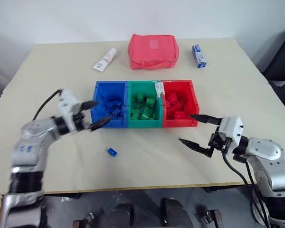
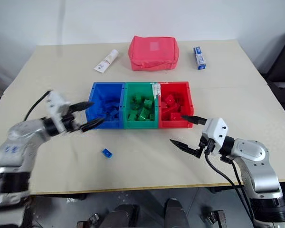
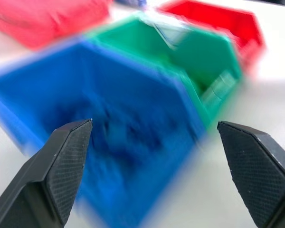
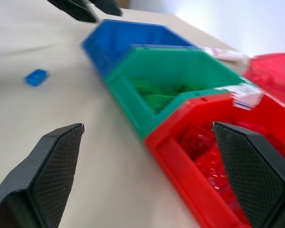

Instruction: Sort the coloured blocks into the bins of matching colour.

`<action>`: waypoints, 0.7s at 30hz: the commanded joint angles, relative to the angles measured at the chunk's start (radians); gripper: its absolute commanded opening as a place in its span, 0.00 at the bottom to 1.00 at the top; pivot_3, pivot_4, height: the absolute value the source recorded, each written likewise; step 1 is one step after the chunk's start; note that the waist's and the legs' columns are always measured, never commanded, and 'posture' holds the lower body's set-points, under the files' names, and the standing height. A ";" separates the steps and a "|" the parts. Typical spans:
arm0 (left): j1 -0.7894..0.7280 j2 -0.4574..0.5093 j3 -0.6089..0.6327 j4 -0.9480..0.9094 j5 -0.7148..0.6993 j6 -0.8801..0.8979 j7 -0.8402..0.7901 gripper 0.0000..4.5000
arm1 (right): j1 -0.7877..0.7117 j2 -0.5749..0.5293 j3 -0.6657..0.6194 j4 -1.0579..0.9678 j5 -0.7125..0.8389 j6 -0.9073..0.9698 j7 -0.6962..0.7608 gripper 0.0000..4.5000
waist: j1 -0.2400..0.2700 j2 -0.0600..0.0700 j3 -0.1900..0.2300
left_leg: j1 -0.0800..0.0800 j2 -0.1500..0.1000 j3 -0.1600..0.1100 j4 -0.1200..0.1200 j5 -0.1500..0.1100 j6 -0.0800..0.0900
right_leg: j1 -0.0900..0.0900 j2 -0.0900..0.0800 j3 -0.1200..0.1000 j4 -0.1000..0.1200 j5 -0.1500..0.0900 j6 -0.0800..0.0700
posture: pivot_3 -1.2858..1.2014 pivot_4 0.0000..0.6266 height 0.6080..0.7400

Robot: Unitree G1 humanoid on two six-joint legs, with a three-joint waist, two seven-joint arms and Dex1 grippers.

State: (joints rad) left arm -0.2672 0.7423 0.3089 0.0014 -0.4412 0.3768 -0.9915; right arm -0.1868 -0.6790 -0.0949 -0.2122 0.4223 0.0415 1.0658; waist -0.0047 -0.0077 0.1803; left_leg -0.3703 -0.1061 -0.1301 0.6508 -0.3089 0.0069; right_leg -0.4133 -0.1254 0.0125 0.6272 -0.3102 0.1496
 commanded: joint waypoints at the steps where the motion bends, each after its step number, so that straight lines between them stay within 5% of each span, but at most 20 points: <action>1: 0.080 0.050 0.096 0.067 0.011 -0.135 -0.051 1.00 | -0.017 -0.027 0.028 0.011 -0.005 -0.042 0.074 1.00 | 0.004 0.000 0.000 | 0.000 0.000 0.000 0.000 0.000 0.000 | 0.001 0.000 0.000 0.000 0.000 0.000 | 0.52 0.24 1.00; 5: 0.157 0.036 0.139 0.165 0.048 -0.371 -0.076 1.00 | -0.021 -0.033 0.057 0.033 -0.017 -0.067 0.121 1.00 | 0.019 0.000 0.000 | 0.000 -0.002 -0.001 0.001 0.000 0.001 | 0.002 -0.002 -0.001 -0.001 0.000 0.000 | 0.52 0.24 1.00; 10: 0.187 0.046 0.113 0.202 0.051 -0.442 -0.098 1.00 | -0.027 -0.029 0.062 0.048 -0.019 -0.075 0.138 1.00 | 0.028 0.000 0.000 | 0.000 -0.002 -0.001 0.000 0.000 0.001 | 0.002 -0.004 -0.002 -0.001 0.000 0.000 | 0.52 0.24 1.00; 15: 0.181 0.097 -0.109 -0.082 0.052 -0.295 -0.199 1.00 | -0.006 -0.057 0.056 0.042 -0.013 -0.061 0.168 1.00 | 0.031 0.000 0.000 | 0.000 -0.002 -0.002 0.000 0.000 0.002 | 0.002 -0.004 -0.002 -0.001 0.000 0.000 | 0.52 0.24 1.00; 21: 0.083 0.055 -0.275 -0.053 0.123 -0.348 -0.230 1.00 | 0.016 -0.098 0.093 0.006 -0.006 -0.009 0.212 1.00 | 0.014 0.000 0.000 | 0.000 -0.001 0.000 0.000 -0.001 0.001 | 0.001 -0.003 -0.001 -0.001 0.000 0.000 | 0.52 0.24 1.00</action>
State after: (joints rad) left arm -0.1677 0.7990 0.0645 -0.0620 -0.3512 0.0642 -1.2069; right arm -0.1676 -0.7682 -0.0033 -0.1619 0.4001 0.0307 1.2689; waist 0.0097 -0.0072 0.1800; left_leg -0.3701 -0.1065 -0.1299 0.6501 -0.3097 0.0077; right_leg -0.4124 -0.1289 0.0116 0.6268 -0.3100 0.1497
